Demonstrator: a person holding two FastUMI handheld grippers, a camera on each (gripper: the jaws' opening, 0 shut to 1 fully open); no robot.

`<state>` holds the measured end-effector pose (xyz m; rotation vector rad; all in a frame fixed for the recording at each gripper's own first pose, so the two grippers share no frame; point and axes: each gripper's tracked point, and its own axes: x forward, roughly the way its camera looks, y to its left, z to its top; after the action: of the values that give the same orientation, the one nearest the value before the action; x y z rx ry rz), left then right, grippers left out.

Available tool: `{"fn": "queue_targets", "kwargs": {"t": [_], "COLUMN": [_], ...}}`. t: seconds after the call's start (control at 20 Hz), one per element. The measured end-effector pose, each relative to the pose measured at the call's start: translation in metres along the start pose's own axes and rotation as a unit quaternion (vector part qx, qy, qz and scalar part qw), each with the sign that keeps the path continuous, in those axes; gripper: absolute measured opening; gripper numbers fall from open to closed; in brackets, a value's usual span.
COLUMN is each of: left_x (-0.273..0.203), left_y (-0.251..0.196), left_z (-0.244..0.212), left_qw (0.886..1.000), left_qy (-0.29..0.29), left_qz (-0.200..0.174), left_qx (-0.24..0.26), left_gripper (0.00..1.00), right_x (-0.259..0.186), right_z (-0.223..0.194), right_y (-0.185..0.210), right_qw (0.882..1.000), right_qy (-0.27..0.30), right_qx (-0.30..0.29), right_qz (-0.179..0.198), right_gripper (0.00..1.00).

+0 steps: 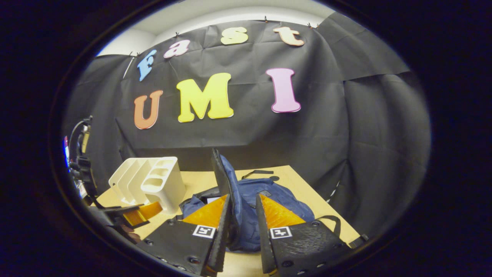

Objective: Open the schoolbag, grab two books from the bookshelf and put them into the schoolbag.

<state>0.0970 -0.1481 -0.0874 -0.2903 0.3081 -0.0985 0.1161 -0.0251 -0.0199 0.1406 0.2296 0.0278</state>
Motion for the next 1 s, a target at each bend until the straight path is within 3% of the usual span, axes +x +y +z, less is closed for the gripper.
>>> {"fn": "queue_targets", "kwargs": {"t": [0.1, 0.2, 0.35, 0.5, 0.8, 1.0], "left_x": [-0.025, -0.048, -0.085, -0.118, -0.178, -0.196], "left_y": [0.009, 0.017, 0.029, 0.043, 0.050, 0.055], "left_z": [0.006, 0.012, 0.028, 0.042, 0.060, 0.056], "left_qw": [1.000, 0.999, 0.995, 0.991, 0.977, 0.980], "left_qy": [-0.021, -0.042, -0.078, -0.107, -0.152, -0.154], "left_qz": [-0.005, -0.003, -0.006, 0.000, -0.009, -0.018], "left_qx": [0.011, 0.031, 0.063, 0.078, 0.152, 0.129], "left_gripper": [0.84, 0.84, 0.84, 0.86, 0.94, 0.98], "right_x": [-0.013, -0.032, -0.064, -0.104, -0.160, -0.175], "right_z": [-0.005, -0.002, 0.001, 0.008, 0.004, -0.001], "right_y": [0.005, 0.008, 0.003, 0.008, 0.001, 0.000], "right_qw": [1.000, 0.999, 0.999, 0.996, 0.987, 0.986], "right_qy": [-0.001, -0.016, -0.049, -0.089, -0.142, -0.153], "right_qx": [0.014, 0.025, -0.006, -0.027, -0.058, -0.056], "right_qz": [0.005, 0.012, -0.007, -0.008, -0.039, -0.045], "right_gripper": [0.40, 0.51, 0.75, 0.78, 0.97, 0.95]}}
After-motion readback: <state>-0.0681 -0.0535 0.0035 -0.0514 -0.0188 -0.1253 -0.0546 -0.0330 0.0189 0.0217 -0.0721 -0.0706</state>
